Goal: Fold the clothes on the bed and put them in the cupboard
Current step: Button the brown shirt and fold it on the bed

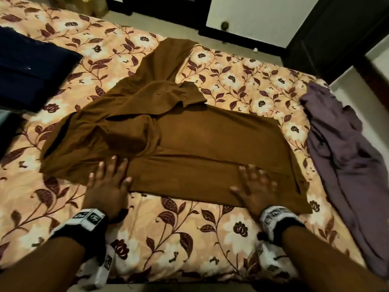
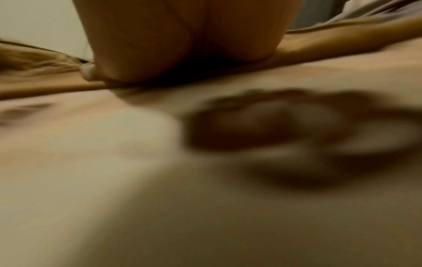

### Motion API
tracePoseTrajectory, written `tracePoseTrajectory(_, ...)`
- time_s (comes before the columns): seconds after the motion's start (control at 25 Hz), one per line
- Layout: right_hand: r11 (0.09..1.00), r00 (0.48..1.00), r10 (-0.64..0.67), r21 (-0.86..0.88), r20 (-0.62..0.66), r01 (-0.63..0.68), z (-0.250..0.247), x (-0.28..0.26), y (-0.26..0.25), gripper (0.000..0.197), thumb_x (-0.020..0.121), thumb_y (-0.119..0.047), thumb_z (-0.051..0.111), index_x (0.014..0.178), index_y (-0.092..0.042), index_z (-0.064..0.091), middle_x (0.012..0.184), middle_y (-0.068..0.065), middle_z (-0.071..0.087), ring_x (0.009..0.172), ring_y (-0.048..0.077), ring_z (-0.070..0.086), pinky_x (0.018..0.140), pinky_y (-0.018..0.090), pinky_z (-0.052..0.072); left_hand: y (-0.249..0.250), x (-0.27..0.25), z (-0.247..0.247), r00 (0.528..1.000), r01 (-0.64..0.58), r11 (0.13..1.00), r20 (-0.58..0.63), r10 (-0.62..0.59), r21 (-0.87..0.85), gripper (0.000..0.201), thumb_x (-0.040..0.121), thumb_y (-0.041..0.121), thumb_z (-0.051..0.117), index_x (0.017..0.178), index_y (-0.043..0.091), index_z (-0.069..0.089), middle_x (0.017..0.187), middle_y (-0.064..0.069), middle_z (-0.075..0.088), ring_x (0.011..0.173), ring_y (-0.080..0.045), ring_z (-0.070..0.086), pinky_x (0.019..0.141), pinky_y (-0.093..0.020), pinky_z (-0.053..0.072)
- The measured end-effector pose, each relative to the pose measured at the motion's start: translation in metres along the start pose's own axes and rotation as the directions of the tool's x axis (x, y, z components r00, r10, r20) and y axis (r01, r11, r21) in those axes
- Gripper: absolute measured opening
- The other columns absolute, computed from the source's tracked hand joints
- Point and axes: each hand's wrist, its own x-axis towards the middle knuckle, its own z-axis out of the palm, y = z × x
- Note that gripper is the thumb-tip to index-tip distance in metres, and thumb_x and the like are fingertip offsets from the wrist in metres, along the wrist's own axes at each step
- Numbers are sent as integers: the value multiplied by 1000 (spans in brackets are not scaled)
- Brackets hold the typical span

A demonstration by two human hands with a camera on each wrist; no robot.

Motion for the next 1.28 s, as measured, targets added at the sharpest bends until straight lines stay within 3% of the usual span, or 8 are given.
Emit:
tracePoseTrajectory(0.2, 969, 969, 240, 43, 52, -242, -14, -11, 89, 73, 76, -81, -5, 135, -47, -30, 158, -7, -21, 147, 26, -11, 116, 55, 0, 42, -19, -19, 998, 56, 989, 20, -60, 138, 61, 97, 54, 13, 154, 38, 1, 164, 4, -6, 149, -36, -1, 111, -59, -17)
tracePoseTrajectory(0.36, 999, 995, -41, -32, -91, 38, -18, -25, 8, 71, 90, -71, 12, 151, -37, -4, 160, -3, -12, 147, 28, -9, 113, 59, -8, 154, -33, 5, 935, -349, 934, 103, 340, 82, 70, 88, 58, -1, 154, 38, 11, 164, 5, 5, 150, -32, -2, 105, -54, -28)
tracePoseTrajectory(0.48, 985, 987, -153, 91, 51, 148, 1, -36, -44, 66, 87, -75, 10, 145, -51, -11, 158, -15, -18, 147, 22, -13, 109, 64, -12, 206, -31, 41, 902, -360, 931, 276, 332, 58, 61, 92, 57, 1, 152, 44, -6, 161, 13, -16, 149, -25, -13, 112, -62, -13)
tracePoseTrajectory(0.76, 907, 911, 407, 91, 64, -411, -17, -26, 111, 86, 78, -84, 11, 146, -41, -19, 159, -9, -16, 147, 31, -8, 114, 61, 0, 64, 6, -9, 975, -158, 947, 195, 105, 279, 90, 62, 89, -20, 146, 56, -11, 154, 10, -32, 145, -30, -24, 105, -64, -27)
tracePoseTrajectory(0.88, 992, 982, 123, 53, -141, -116, -18, -35, 23, 72, 95, -61, 23, 150, -32, -11, 158, 0, -18, 146, 31, -12, 113, 59, -10, 122, -3, -4, 883, -429, 882, 296, 365, 192, 93, 62, 84, -27, 148, 54, -4, 155, 8, -29, 143, -33, -28, 103, -65, -29)
tracePoseTrajectory(1.0, 968, 977, -210, 145, 17, 206, 2, -38, -65, 61, 94, -65, 17, 146, -49, -11, 157, -14, -21, 146, 23, -16, 109, 63, -12, 164, -13, 30, 828, -491, 868, 349, 438, 74, 97, 57, 86, -23, 147, 52, -12, 158, 16, -24, 149, -21, -17, 114, -59, -10)
tracePoseTrajectory(1.16, 992, 1000, 8, 124, -4, -7, 10, -35, 9, 79, 68, -92, 5, 139, -62, -11, 158, -18, -14, 147, 24, -8, 112, 63, -4, 44, 9, -8, 955, -236, 970, 197, 220, 63, 89, 63, 87, -5, 146, 56, -8, 158, 18, -20, 150, -18, -7, 115, -56, -4)
tracePoseTrajectory(1.28, 993, 996, 92, -74, 21, -91, -11, -20, 59, 84, 73, -88, 1, 147, -50, 10, 153, 6, 33, 136, 37, 36, 103, 63, 33, -61, 7, -53, 976, -178, 984, 132, 174, 23, 121, 57, 97, -9, 154, 26, 3, 157, 9, -14, 150, -21, 8, 118, -45, 16)
